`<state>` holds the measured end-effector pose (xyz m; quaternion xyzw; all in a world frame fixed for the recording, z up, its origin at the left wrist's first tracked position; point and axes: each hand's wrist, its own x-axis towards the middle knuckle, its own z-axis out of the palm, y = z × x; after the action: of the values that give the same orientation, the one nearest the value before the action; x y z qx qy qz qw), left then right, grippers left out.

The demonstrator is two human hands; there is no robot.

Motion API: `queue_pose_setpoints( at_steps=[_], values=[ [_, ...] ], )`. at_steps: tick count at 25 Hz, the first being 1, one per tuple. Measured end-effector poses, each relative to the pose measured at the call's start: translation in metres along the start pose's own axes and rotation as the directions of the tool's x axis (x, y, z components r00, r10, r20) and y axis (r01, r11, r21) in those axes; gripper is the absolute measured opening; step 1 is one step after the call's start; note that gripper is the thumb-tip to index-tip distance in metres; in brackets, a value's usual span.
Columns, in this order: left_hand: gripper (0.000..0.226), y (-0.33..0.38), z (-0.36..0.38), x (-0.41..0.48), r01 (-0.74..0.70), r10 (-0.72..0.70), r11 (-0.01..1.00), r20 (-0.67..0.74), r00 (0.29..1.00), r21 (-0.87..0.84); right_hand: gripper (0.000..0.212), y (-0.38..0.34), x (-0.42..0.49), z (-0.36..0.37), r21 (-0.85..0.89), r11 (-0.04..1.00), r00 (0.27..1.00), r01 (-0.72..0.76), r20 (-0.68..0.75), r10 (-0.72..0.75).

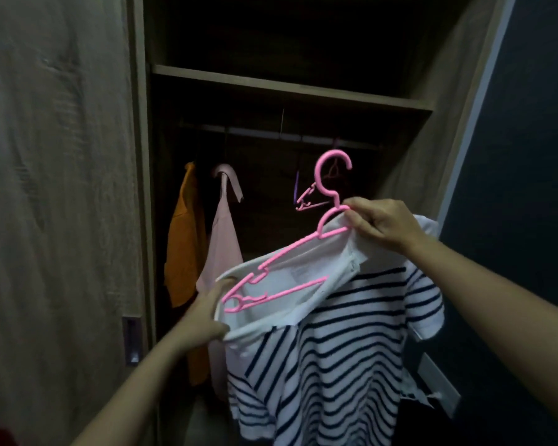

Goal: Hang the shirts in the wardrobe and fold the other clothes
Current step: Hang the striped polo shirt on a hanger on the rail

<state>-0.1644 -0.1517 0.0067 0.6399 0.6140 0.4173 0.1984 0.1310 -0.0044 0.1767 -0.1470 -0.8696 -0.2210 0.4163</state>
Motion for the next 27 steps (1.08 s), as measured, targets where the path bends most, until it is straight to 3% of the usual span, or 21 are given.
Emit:
queue_pose_setpoints(
  at_steps=[2, 5, 7, 9, 12, 14, 16, 20, 24, 27],
  values=[
    [0.086, 0.010, -0.031, 0.005, 0.055, -0.067, 0.979, 0.056, 0.996, 0.194, 0.041, 0.007, -0.019, 0.004, -0.034, 0.999, 0.999, -0.039, 0.012, 0.040],
    [0.069, 0.041, -0.044, 0.015, 0.193, -0.200, 0.948, -0.001, 0.980, 0.251, 0.055, -0.006, -0.033, 0.025, -0.152, 0.988, 1.000, -0.022, 0.003, 0.022],
    [0.061, 0.068, -0.040, 0.027, 0.301, -0.279, 0.893, -0.113, 0.954, 0.335, 0.051, -0.030, -0.029, 0.043, -0.174, 0.982, 0.997, -0.073, -0.009, 0.073],
    [0.051, 0.096, -0.029, 0.035, 0.351, -0.285, 0.850, -0.217, 0.934, 0.394, 0.038, -0.051, -0.018, 0.051, -0.116, 0.961, 0.965, -0.251, 0.048, 0.258],
    [0.043, 0.118, -0.010, 0.034, 0.175, -0.064, 0.890, -0.265, 0.962, 0.421, 0.027, -0.051, -0.015, 0.053, -0.034, 0.867, 0.850, -0.497, 0.181, 0.495],
    [0.048, 0.116, -0.023, 0.028, 0.049, 0.116, 0.899, -0.343, 0.932, 0.436, 0.027, -0.042, -0.018, 0.047, 0.047, 0.833, 0.826, -0.552, 0.171, 0.537],
    [0.057, 0.098, -0.043, 0.030, 0.002, 0.247, 0.818, -0.355, 0.902, 0.575, 0.029, -0.036, -0.018, 0.044, 0.109, 0.818, 0.823, -0.565, 0.140, 0.550],
    [0.045, 0.074, -0.057, 0.033, -0.193, 0.288, 0.862, -0.139, 0.947, 0.469, 0.026, -0.044, -0.010, 0.041, 0.167, 0.840, 0.854, -0.517, 0.162, 0.494],
    [0.019, 0.069, -0.081, 0.032, -0.261, 0.342, 0.910, -0.228, 0.912, 0.322, 0.059, -0.026, -0.019, 0.039, 0.053, 0.908, 0.899, -0.415, 0.175, 0.401],
    [0.035, 0.066, -0.100, 0.022, -0.260, 0.338, 0.927, -0.305, 0.890, 0.270, 0.072, 0.003, -0.052, 0.035, 0.011, 0.832, 0.818, -0.555, 0.190, 0.543]
  ],
)
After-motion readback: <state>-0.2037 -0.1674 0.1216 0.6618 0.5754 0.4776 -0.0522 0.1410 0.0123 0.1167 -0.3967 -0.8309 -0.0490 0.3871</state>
